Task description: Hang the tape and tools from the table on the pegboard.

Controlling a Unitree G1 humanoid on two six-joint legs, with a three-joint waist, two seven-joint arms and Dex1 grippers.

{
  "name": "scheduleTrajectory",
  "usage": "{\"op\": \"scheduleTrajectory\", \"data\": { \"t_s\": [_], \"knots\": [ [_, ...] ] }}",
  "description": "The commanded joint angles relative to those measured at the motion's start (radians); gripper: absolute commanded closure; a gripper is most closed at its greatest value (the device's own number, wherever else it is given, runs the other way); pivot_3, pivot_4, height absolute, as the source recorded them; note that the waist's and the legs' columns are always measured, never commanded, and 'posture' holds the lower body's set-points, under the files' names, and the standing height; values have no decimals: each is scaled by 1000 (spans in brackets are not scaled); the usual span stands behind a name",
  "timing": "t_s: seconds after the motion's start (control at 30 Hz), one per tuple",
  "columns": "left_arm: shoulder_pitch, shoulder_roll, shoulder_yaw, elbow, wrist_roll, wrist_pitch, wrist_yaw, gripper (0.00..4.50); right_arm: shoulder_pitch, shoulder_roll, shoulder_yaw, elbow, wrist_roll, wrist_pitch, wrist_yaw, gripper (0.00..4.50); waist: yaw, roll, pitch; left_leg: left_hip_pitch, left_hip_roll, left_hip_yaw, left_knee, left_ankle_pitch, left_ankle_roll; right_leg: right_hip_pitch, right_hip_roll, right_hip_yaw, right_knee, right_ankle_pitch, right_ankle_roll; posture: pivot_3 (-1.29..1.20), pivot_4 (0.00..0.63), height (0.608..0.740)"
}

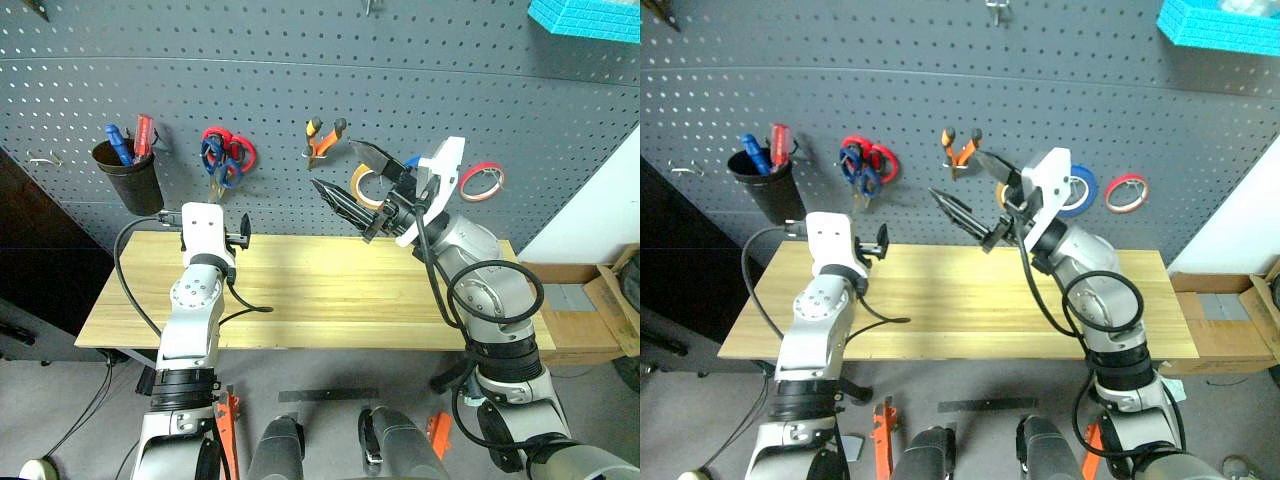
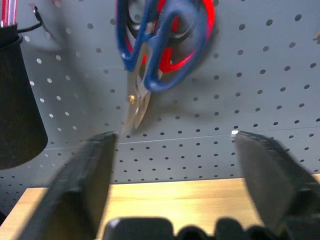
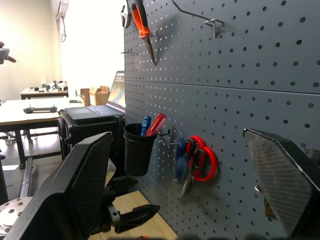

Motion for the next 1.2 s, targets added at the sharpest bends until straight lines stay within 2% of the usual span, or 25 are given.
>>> {"op": "scheduleTrajectory", "data": {
  "t_s": [0.03,0.23,0.37,0.47,0.63,0.7,0.87,1.2],
  "knots": [
    [76,-8,4,-96,-2,31,4,90,3,-28,5,-51,0,2,16,0,-3,0,0,0,0,0,0,0,0,0,0,0,0,0,0,-16,135,740],
    [237,-20,25,-243,8,159,27,90,56,-87,96,-87,-9,100,35,0,-2,1,1,1,1,0,-1,0,0,0,0,0,0,-1,-1,-6,185,740],
    [260,44,91,-224,-13,224,1,90,35,-61,197,-69,-62,124,25,0,-3,3,7,2,2,-1,0,1,1,1,1,-1,1,-4,-8,16,228,740],
    [237,121,136,-159,-37,247,-47,90,7,-63,289,-32,-157,112,29,0,-2,8,17,6,7,0,-1,1,1,2,0,-2,0,-5,-9,30,266,740],
    [209,204,152,-65,-65,256,-119,90,-36,-50,332,-24,-200,199,17,0,4,14,58,7,13,1,-1,1,1,2,0,-3,-2,-6,-10,30,312,740],
    [170,235,165,31,-84,231,-157,90,-48,-26,345,-21,-206,234,7,0,6,15,67,5,14,2,-1,1,1,1,0,-3,-1,-6,-10,25,327,740],
    [56,290,147,233,-95,162,-221,90,-46,-24,331,-61,-190,288,22,0,6,11,94,-8,13,2,-5,1,1,-12,2,-4,1,-6,-12,11,371,740],
    [-161,374,48,597,-37,-1,-314,90,-64,14,295,-101,-168,362,4,0,0,9,134,-12,14,2,-9,0,1,-18,2,-4,0,-6,-9,-14,402,740]
  ]
}}
